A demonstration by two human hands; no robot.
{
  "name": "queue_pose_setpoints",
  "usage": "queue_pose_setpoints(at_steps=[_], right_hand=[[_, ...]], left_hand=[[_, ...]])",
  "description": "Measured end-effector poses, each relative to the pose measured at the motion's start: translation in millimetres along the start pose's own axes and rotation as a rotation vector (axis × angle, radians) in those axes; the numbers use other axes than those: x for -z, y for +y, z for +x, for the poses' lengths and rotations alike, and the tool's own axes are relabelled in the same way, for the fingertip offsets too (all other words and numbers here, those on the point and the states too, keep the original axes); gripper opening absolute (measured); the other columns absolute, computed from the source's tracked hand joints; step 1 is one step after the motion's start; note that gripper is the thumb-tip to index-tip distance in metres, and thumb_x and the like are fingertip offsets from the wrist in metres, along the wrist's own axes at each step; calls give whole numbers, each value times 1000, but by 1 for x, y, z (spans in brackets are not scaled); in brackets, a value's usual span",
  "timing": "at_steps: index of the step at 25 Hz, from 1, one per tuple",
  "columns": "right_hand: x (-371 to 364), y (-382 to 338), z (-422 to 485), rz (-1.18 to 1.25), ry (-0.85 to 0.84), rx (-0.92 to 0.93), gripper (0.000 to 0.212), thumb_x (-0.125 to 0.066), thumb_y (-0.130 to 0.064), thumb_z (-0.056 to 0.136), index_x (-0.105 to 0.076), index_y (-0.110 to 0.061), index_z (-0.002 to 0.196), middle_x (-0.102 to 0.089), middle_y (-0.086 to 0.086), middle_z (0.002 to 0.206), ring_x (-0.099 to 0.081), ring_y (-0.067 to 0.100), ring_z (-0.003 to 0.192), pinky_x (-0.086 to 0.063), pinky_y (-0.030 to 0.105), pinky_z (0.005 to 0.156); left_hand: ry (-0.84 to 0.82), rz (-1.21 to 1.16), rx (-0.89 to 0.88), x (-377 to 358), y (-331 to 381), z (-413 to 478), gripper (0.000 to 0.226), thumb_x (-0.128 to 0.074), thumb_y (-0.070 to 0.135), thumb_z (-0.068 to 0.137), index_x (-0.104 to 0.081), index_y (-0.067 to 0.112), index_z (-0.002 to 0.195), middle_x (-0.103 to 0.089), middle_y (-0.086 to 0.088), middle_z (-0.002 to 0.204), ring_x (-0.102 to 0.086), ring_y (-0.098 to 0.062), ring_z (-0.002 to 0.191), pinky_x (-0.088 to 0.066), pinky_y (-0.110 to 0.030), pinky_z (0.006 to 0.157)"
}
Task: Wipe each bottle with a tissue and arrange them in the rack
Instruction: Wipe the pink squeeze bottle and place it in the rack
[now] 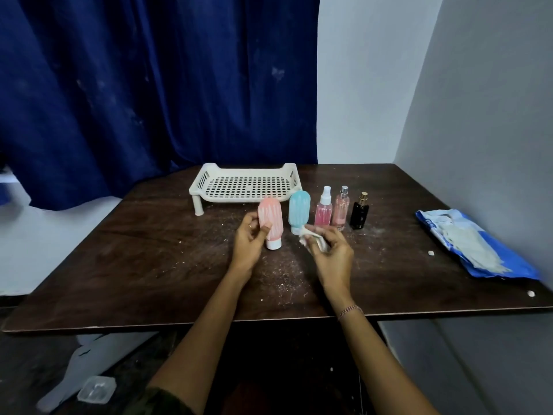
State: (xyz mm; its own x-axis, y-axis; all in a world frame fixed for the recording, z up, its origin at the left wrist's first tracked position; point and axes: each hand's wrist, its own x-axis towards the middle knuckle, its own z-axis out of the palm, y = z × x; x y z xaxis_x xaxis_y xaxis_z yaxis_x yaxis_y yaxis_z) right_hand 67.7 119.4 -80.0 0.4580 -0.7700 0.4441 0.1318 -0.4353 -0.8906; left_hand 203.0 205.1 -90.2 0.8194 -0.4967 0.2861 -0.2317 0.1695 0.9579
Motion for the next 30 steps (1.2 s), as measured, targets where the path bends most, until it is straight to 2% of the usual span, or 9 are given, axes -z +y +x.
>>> queue_pose_setpoints(at_steps=[3,8,11,14,18,20,24,28,30], right_hand=[[-18,-16,7,63,-14,87,22,-63,-18,86,-68,-9,105,-60,-1,107,-54,-1,100,-44,8,84],[-47,-20,31,35,72,191,23,-63,-3,84,-68,-9,106,-62,-2,105,-55,1,99,-42,6,87],[-55,-8,31,49,91,178,29,-65,-3,82,-66,-11,110,-64,-4,106,-57,-2,97,-46,10,86],[-58,5,30,48,124,176,31,-68,-4,79,-66,-15,108,-65,-6,102,-59,3,95,-51,20,86],[-59,6,31,44,110,187,29,-68,-2,80,-67,-11,108,-63,-2,99,-56,3,92,-46,8,82],[-59,6,30,40,77,198,28,-67,-4,81,-67,-11,108,-61,1,98,-54,1,93,-45,8,81],[-59,4,25,27,42,245,24,-66,-4,83,-68,-7,106,-57,0,97,-49,-10,95,-42,7,83],[-59,2,22,-16,-18,367,22,-65,-1,82,-68,-4,104,-55,1,100,-50,-5,99,-45,14,88],[-59,4,26,-8,12,325,23,-65,-2,83,-68,-6,106,-55,2,99,-50,-5,97,-47,15,87]], left_hand=[[-18,-76,-12,1,1,-4,20,-56,1,89,-50,9,107,-62,-11,104,-60,-10,91,-49,-15,77],[-94,-100,-21,1,2,-7,26,-55,-3,87,-46,5,110,-62,-2,101,-60,-4,90,-49,-17,79],[-140,-118,-37,1,3,-7,25,-54,-4,88,-46,9,108,-63,-1,102,-62,0,91,-50,-17,80],[-169,-136,-62,0,2,-6,19,-50,-2,91,-49,13,103,-64,1,98,-62,1,89,-49,-16,79],[-195,-122,-55,0,-2,-3,15,-44,5,96,-48,18,103,-60,0,99,-59,4,82,-45,-14,75],[-214,-142,-41,1,-2,-2,17,-43,7,96,-48,22,102,-60,0,98,-59,3,81,-47,-16,77],[-292,-284,8,2,-4,-1,10,-47,13,95,-46,20,103,-60,-2,103,-56,-12,97,-44,-32,92],[-308,-405,31,4,-4,1,13,-49,18,88,-46,18,101,-58,-4,109,-56,-13,100,-44,-31,93],[-315,-411,43,3,-2,0,11,-48,16,89,-46,17,100,-58,-4,106,-57,-12,97,-45,-30,90]])
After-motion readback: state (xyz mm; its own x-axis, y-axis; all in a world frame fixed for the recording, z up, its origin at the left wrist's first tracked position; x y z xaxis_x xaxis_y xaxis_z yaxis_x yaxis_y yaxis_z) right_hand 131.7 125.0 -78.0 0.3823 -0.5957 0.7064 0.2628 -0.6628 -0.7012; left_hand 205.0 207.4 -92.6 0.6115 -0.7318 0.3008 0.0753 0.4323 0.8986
